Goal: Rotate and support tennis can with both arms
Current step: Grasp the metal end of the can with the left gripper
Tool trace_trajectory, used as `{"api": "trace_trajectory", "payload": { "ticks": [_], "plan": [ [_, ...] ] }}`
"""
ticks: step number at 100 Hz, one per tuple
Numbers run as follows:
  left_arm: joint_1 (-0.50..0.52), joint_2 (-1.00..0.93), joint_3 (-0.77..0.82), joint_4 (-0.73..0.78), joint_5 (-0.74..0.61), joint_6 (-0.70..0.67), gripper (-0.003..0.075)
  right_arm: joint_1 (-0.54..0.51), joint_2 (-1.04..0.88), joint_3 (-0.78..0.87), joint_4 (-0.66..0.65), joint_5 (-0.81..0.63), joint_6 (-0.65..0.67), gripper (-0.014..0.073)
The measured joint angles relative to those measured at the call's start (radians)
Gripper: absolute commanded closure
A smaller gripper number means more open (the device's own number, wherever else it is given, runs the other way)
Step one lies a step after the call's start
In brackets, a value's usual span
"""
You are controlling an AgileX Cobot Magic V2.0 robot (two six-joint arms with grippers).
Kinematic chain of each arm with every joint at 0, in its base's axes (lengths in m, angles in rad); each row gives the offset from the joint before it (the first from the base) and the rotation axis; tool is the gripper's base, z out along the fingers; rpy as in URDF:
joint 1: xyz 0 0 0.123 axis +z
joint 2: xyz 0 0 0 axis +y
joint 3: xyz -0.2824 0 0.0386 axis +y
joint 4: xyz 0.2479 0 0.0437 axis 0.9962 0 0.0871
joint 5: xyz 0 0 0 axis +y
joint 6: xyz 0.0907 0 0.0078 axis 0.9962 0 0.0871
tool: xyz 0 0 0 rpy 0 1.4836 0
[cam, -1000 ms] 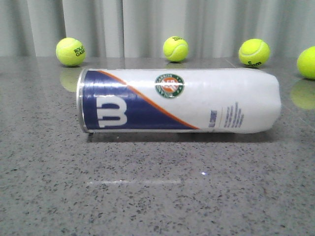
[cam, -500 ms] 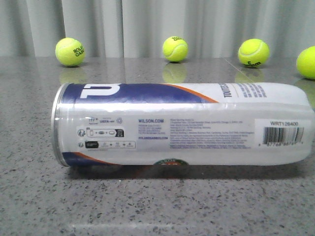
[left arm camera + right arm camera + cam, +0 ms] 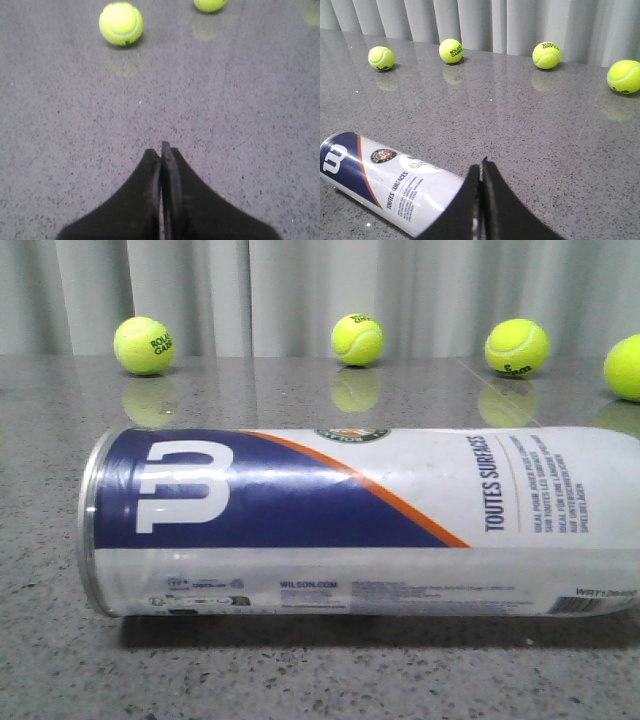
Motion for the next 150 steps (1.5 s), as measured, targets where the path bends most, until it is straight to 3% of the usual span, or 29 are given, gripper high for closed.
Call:
{"api": "trace_trajectory", "payload": {
  "ticks": [6,13,32,42,68,104,115,133,150],
  "plan": [
    [0.000,0.056,-0.048,-0.004,0.049,0.000,0.0733,0.000,0.000,0.000,0.000,0.000,0.000,0.0664],
    [0.000,0.114,-0.089,-0.027,0.085,0.000,0.0675,0.000,0.000,0.000,0.000,0.000,0.000,0.0664],
    [-0.016,0.234,-0.159,-0.210,0.142,0.096,0.0289,0.000,0.000,0.000,0.000,0.000,0.000,0.0664],
    [-0.024,0.298,-0.167,-0.384,0.165,0.162,0.0213,0.000,0.000,0.000,0.000,0.000,0.000,0.0664],
    [-0.049,0.530,-0.167,-0.902,0.209,0.428,0.0216,0.000,0.000,0.000,0.000,0.000,0.000,0.0664],
    [-0.184,0.910,-0.171,-1.328,0.288,0.720,0.0230,0.000,0.000,0.000,0.000,0.000,0.000,0.0664],
    [-0.230,1.002,-0.171,-1.451,0.334,0.811,0.0343,0.000,0.000,0.000,0.000,0.000,0.000,0.0664],
    [-0.249,1.087,-0.171,-1.631,0.421,0.943,0.0740,0.000,0.000,0.000,0.000,0.000,0.000,0.0664],
    [-0.250,1.092,-0.183,-1.706,0.462,1.023,0.0739,0.000,0.000,0.000,0.000,0.000,0.000,0.0664]
  ]
}}
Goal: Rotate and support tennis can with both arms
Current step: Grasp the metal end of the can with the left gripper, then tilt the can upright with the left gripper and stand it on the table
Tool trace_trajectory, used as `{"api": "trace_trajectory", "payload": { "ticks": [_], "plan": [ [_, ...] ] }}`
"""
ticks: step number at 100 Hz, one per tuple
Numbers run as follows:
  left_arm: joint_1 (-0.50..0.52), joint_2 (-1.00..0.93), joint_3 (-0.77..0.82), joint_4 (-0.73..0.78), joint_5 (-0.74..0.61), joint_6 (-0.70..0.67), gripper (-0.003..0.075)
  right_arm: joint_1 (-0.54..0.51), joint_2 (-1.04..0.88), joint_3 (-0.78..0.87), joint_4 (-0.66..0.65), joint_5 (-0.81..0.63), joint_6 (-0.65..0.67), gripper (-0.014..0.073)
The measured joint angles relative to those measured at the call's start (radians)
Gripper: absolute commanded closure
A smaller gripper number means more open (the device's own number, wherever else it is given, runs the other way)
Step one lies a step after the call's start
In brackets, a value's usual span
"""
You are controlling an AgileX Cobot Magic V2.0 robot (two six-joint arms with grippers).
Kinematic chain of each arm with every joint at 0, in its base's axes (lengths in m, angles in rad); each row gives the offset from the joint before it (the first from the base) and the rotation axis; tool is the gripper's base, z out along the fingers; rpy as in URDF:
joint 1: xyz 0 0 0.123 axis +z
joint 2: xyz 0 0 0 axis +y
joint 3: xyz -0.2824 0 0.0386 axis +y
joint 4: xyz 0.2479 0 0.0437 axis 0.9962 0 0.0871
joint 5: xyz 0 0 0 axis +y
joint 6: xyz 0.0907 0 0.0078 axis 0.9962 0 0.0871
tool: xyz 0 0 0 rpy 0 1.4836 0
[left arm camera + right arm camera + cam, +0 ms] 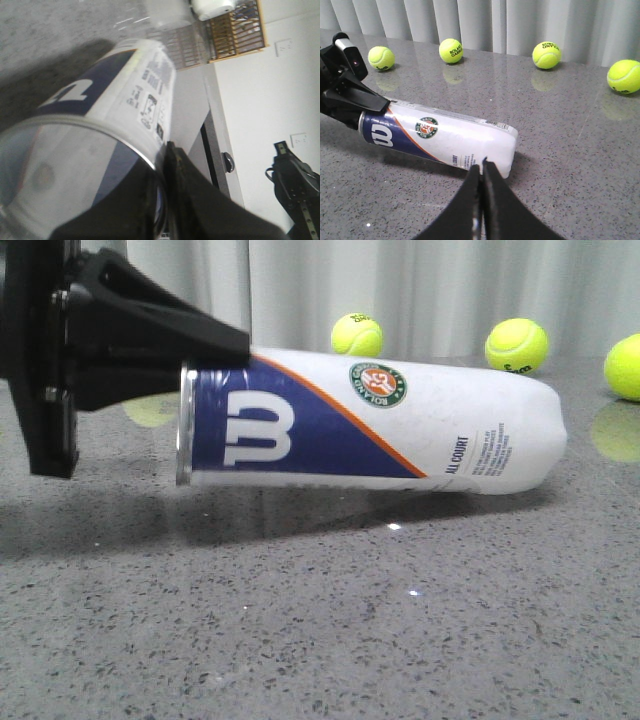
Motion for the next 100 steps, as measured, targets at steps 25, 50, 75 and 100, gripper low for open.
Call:
{"api": "trace_trajectory", "payload": {
  "ticks": [25,50,75,100],
  "plan": [
    [0.000,-0.077,-0.147,0.104,-0.008,0.018,0.0739,0.000,0.000,0.000,0.000,0.000,0.000,0.0664],
    [0.000,-0.195,-0.468,0.547,-0.013,-0.151,0.0739,0.000,0.000,0.000,0.000,0.000,0.000,0.0664],
    [-0.054,-0.218,-0.746,1.071,0.076,-0.367,0.0739,0.000,0.000,0.000,0.000,0.000,0.000,0.0664],
    [-0.264,-0.214,-0.801,1.429,0.119,-0.399,0.0739,0.000,0.000,0.000,0.000,0.000,0.000,0.0664]
  ]
}}
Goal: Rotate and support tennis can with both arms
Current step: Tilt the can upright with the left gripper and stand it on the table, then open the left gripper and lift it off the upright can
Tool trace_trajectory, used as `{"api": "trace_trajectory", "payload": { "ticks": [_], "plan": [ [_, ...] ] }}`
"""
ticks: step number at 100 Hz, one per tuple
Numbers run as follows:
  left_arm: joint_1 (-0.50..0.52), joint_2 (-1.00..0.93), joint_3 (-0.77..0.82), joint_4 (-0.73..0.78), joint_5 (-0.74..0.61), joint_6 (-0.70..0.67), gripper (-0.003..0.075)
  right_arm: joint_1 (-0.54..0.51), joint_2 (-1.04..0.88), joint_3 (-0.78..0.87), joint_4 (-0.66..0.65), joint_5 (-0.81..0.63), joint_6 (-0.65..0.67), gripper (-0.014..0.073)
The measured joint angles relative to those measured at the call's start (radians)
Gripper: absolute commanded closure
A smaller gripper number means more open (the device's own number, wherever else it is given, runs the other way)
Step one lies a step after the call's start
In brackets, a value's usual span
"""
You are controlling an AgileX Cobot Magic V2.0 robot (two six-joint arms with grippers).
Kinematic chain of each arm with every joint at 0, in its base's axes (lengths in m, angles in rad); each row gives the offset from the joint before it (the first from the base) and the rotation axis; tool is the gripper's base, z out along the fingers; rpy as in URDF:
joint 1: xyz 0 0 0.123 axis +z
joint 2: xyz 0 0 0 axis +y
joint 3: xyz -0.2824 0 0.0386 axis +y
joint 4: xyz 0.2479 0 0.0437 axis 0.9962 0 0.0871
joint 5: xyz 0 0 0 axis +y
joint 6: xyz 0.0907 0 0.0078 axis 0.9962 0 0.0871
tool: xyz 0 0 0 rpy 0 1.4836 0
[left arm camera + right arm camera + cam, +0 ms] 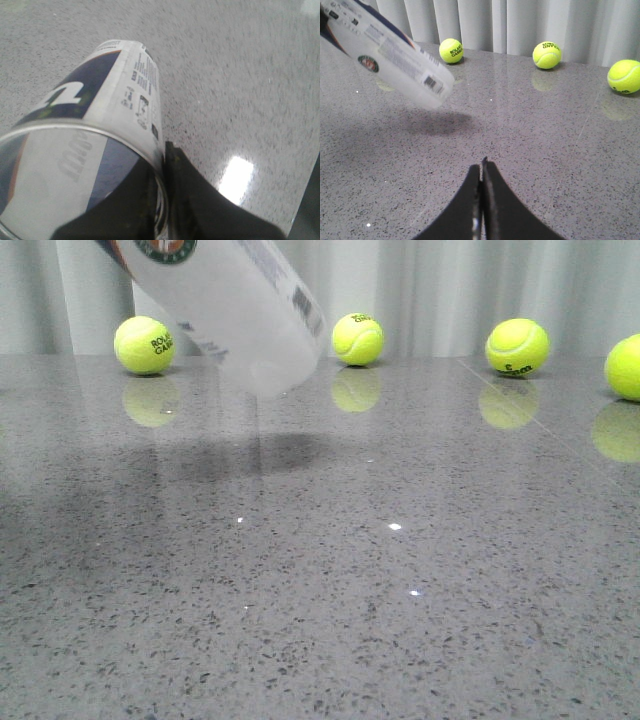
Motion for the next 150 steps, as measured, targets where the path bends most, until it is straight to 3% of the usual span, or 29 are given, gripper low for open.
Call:
{"api": "trace_trajectory", "payload": {
  "ticks": [22,57,69,88,95,118,150],
  "plan": [
    [-0.142,0.048,-0.001,0.144,0.004,-0.047,0.0739,0.000,0.000,0.000,0.000,0.000,0.000,0.0664],
    [-0.158,0.113,-0.026,0.159,0.002,-0.051,0.0729,0.000,0.000,0.000,0.000,0.000,0.000,0.0664],
    [-0.158,0.120,-0.042,0.159,0.002,-0.051,0.0619,0.000,0.000,0.000,0.000,0.000,0.000,0.0664],
    [-0.158,0.120,-0.056,0.159,0.002,-0.052,0.0294,0.000,0.000,0.000,0.000,0.000,0.000,0.0664],
    [-0.158,0.120,-0.056,0.159,-0.005,-0.052,0.0230,0.000,0.000,0.000,0.000,0.000,0.000,0.0664],
    [-0.158,0.135,-0.070,0.159,-0.101,-0.052,0.0225,0.000,0.000,0.000,0.000,0.000,0.000,0.0664],
    [-0.158,0.308,-0.222,0.174,-0.103,-0.052,0.0225,0.000,0.000,0.000,0.000,0.000,0.000,0.0664]
  ]
}}
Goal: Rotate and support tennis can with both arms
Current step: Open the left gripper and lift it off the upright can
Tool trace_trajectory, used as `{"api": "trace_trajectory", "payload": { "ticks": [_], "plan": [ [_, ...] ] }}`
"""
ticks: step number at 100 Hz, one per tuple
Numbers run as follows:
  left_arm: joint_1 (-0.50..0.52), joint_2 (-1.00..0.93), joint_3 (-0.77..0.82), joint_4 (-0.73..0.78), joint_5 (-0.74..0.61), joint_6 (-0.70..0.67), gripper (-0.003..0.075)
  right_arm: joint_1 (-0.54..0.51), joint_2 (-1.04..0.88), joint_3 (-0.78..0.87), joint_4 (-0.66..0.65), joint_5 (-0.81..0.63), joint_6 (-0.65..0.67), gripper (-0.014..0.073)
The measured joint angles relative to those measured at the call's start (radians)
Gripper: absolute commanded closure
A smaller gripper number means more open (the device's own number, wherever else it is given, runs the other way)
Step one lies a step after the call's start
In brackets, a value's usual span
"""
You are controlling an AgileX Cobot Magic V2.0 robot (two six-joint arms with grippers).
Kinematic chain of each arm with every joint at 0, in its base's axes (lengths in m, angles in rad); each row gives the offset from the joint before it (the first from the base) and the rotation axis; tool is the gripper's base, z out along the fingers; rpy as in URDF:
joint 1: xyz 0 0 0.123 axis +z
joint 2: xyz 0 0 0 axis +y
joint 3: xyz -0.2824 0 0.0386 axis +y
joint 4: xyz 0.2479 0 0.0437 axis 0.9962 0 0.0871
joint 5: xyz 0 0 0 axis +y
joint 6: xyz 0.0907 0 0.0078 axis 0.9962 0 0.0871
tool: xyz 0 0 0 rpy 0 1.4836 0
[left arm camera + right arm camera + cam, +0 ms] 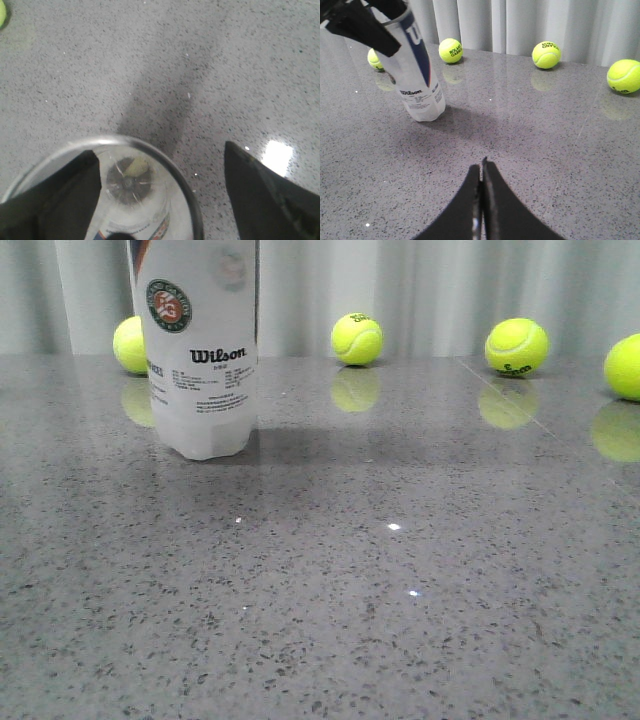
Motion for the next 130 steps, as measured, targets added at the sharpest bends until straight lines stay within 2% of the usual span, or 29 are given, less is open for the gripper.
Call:
{"api": "trace_trajectory", "payload": {
  "ticks": [19,55,87,105,115,130],
  "plan": [
    [0.000,0.035,-0.070,0.003,0.013,0.000,0.0225,0.000,0.000,0.000,0.000,0.000,0.000,0.0664],
    [0.000,0.035,-0.077,0.015,0.061,0.000,0.0225,0.000,0.000,0.000,0.000,0.000,0.000,0.0664],
    [0.000,0.027,-0.077,0.022,0.024,-0.005,0.0232,0.000,0.000,0.000,0.000,0.000,0.000,0.0664],
    [0.000,-0.038,-0.071,0.028,-0.054,-0.084,0.0338,0.000,0.000,0.000,0.000,0.000,0.000,0.0664],
    [0.000,-0.099,-0.014,0.049,-0.137,-0.176,0.0407,0.000,0.000,0.000,0.000,0.000,0.000,0.0664],
    [0.000,-0.204,0.142,0.110,-0.285,-0.327,0.0573,0.000,0.000,0.000,0.000,0.000,0.000,0.0664]
  ]
}}
